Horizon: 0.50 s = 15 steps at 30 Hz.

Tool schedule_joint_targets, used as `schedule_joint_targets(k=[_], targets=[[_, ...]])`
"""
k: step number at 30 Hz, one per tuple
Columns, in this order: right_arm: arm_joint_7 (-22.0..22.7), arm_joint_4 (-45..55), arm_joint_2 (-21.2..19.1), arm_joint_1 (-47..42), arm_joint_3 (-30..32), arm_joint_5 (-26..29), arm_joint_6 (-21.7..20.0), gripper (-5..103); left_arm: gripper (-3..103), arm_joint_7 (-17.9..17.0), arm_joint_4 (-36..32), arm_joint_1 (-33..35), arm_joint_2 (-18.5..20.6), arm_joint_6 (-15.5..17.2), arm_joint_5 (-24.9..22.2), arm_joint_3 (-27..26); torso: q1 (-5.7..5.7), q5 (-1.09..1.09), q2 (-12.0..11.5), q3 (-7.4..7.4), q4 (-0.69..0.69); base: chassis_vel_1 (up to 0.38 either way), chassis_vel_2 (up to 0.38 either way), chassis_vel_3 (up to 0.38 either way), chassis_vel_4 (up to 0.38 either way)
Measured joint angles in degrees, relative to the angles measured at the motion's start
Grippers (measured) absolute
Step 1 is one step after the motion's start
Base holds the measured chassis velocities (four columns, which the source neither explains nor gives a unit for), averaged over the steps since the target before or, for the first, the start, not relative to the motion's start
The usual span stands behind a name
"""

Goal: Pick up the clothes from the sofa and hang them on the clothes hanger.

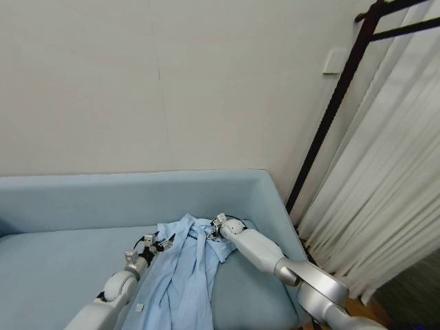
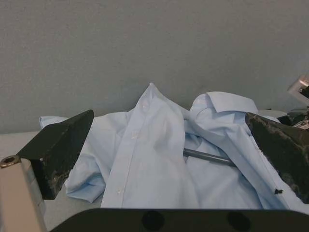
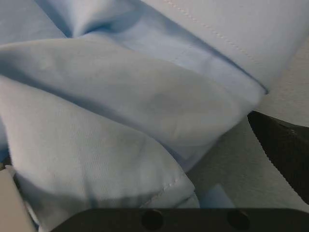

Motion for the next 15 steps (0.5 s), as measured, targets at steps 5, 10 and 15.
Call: schedule_joint_targets(k=[5,10,15], targets=[[-1.5,-3.9,2.2,0.9,0.0,3.4,-1.0,100,100,-0.1,-0.3,-0.4,0.0,0.1,-0.2,-0.2,0.0,0.0,0.0,0.0,0.01,0.0,0.0,0.0,0.0],[-4.3,-8.2,3.7,1.2,0.0,2.8,0.1,94,100,-0.4,-0.7,0.0,-0.1,0.1,-0.2,-0.4,-0.01,0.0,0.0,-0.02,-0.01,0.0,0.0,0.0,0.0],[-4.7,-10.1,4.1,1.0,0.3,1.4,1.5,73,100,-0.3,-0.8,0.4,0.0,0.0,-0.2,-0.6,-0.02,0.0,0.0,-0.03,0.0,0.0,0.0,0.0,0.0]])
